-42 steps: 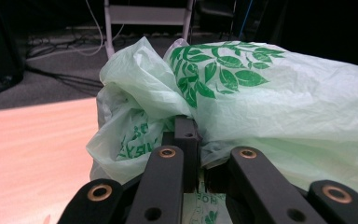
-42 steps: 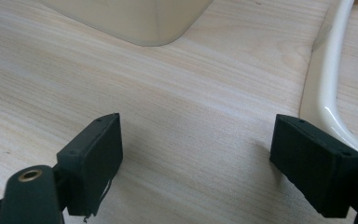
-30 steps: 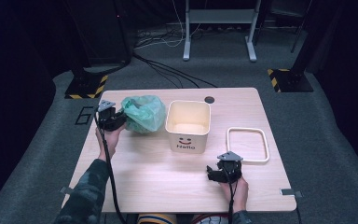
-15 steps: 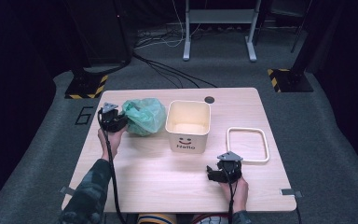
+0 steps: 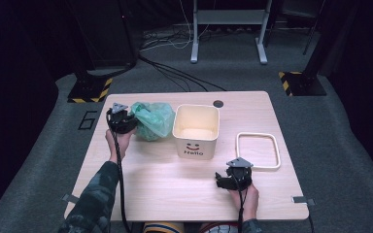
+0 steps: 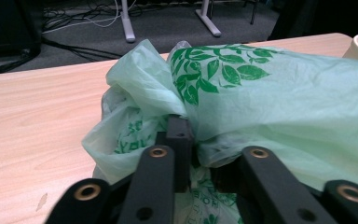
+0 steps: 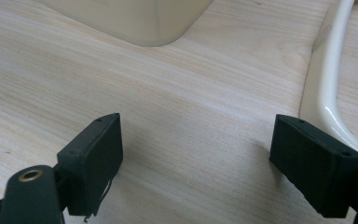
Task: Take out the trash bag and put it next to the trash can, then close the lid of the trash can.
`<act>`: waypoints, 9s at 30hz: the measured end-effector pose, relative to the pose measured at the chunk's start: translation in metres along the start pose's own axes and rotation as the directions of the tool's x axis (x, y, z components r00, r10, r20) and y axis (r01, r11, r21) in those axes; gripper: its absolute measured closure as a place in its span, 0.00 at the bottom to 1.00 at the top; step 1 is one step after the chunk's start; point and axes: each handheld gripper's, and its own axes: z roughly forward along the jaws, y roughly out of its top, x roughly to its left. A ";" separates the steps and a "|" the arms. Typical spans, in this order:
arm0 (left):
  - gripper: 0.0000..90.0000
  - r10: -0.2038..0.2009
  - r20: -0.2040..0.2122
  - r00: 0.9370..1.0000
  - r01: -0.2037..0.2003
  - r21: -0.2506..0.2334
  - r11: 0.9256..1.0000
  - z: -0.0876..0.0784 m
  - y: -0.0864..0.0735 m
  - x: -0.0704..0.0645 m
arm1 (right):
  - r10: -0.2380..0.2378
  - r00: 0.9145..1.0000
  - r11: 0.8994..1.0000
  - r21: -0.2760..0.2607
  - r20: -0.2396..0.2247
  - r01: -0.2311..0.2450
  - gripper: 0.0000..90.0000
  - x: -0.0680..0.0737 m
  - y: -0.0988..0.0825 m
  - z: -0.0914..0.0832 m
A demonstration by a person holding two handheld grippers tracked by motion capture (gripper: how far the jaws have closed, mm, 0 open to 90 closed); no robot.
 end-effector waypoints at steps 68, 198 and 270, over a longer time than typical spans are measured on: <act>0.05 -0.059 -0.085 0.995 0.077 0.222 0.972 -0.025 -0.097 0.014 | 0.005 1.000 1.000 -0.002 0.011 -0.005 0.18 0.001 0.000 0.000; 0.01 0.058 -0.094 0.994 -0.030 0.273 0.962 -0.062 -0.156 -0.043 | 0.315 0.922 0.945 0.012 0.225 -0.326 0.90 -0.137 0.085 -0.061; 0.02 0.056 -0.103 0.993 -0.026 0.269 0.963 -0.063 -0.156 -0.043 | 0.234 0.961 0.972 -0.027 0.147 -0.233 0.90 -0.081 0.193 -0.072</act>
